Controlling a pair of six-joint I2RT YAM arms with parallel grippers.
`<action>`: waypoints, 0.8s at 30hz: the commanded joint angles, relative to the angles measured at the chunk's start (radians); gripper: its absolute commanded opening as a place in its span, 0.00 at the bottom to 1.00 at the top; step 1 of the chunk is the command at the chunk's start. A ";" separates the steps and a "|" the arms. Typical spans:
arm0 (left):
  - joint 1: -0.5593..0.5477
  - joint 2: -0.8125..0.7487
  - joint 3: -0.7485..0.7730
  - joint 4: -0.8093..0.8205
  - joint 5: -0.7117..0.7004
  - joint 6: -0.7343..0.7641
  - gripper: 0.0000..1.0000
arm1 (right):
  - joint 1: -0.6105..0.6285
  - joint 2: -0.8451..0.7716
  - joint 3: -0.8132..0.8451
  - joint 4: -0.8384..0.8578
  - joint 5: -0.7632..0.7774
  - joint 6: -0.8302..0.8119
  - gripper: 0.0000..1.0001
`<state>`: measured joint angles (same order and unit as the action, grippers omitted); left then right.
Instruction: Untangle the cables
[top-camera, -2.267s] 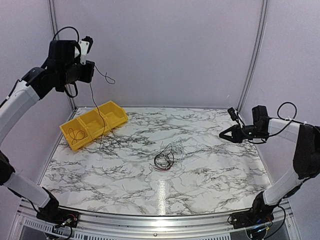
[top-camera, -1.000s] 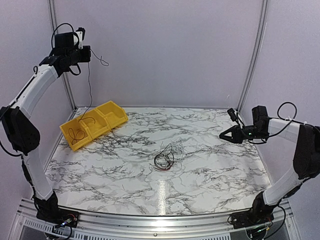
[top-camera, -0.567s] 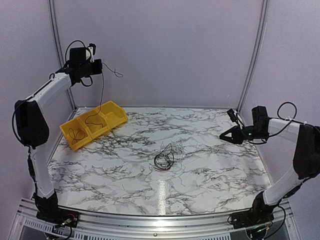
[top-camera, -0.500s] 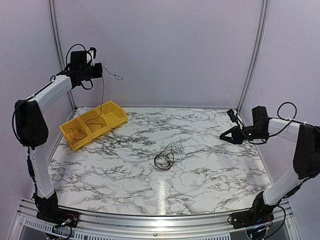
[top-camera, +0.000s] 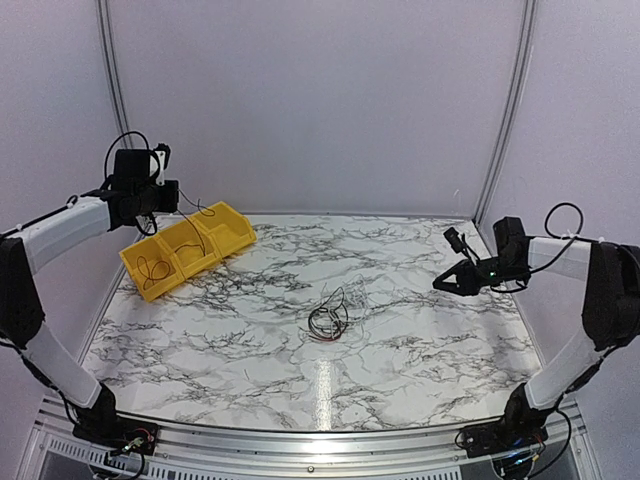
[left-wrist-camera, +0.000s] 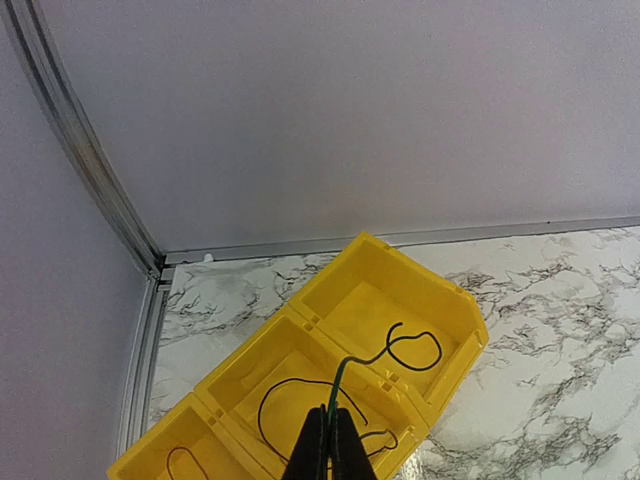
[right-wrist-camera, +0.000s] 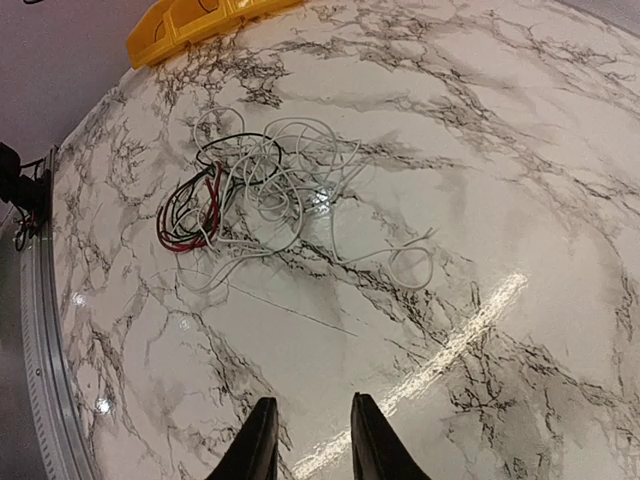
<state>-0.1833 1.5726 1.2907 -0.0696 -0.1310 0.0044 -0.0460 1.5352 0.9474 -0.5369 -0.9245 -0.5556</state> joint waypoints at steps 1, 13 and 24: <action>0.004 -0.090 -0.099 0.045 -0.080 0.044 0.00 | 0.041 0.017 0.041 -0.020 0.036 -0.027 0.26; 0.004 0.035 -0.101 -0.048 -0.238 0.047 0.00 | 0.108 0.034 0.053 -0.045 0.051 -0.042 0.27; 0.004 0.332 0.078 -0.102 -0.181 0.010 0.00 | 0.108 0.016 0.046 -0.048 0.060 -0.050 0.27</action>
<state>-0.1833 1.8549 1.3201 -0.1314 -0.3374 0.0307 0.0570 1.5642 0.9596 -0.5701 -0.8707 -0.5892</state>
